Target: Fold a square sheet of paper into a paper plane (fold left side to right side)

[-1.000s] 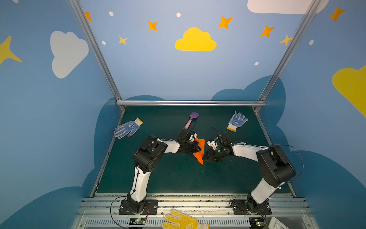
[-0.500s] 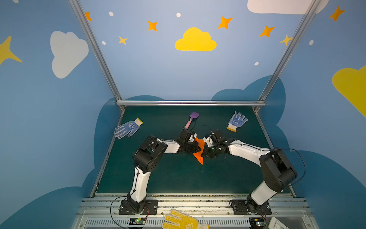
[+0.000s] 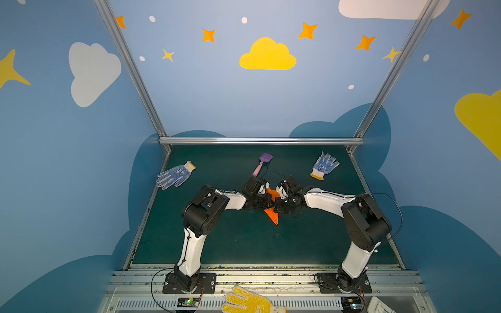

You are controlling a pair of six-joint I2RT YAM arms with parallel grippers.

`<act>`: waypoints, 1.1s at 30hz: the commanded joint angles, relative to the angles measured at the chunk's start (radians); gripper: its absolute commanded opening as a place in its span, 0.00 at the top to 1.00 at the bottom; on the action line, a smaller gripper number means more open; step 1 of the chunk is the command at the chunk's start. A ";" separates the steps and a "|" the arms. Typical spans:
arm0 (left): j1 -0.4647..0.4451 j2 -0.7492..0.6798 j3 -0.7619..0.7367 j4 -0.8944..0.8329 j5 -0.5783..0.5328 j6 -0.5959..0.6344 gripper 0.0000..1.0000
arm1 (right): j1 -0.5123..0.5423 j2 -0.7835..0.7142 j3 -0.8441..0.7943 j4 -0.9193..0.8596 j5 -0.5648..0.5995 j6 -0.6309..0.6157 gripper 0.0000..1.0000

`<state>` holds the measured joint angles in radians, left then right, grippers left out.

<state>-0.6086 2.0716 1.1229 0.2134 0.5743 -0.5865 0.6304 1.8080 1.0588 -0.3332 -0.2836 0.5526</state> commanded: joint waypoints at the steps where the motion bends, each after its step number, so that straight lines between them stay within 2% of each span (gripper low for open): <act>1: 0.003 0.022 -0.033 -0.085 -0.056 0.019 0.96 | 0.005 0.019 0.006 -0.012 0.014 -0.009 1.00; 12: 0.001 0.024 -0.035 -0.080 -0.057 0.015 0.96 | 0.025 -0.016 -0.100 -0.007 0.049 0.019 1.00; 20: 0.003 0.016 -0.047 -0.073 -0.075 -0.013 0.96 | 0.025 -0.170 -0.161 -0.050 0.066 0.086 1.00; 26: 0.003 0.013 -0.070 -0.043 -0.092 -0.050 0.96 | 0.027 -0.231 -0.170 0.036 0.063 0.280 1.00; 30: 0.003 0.020 -0.074 -0.043 -0.097 -0.059 0.96 | 0.043 -0.206 -0.182 0.165 0.079 0.459 1.00; 33: 0.004 0.025 -0.073 -0.045 -0.096 -0.061 0.96 | 0.063 -0.174 -0.175 0.217 0.119 0.538 1.00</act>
<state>-0.6106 2.0655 1.0878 0.2749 0.5602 -0.6453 0.6739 1.6016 0.8902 -0.2012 -0.2081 0.9478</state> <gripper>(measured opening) 0.047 0.047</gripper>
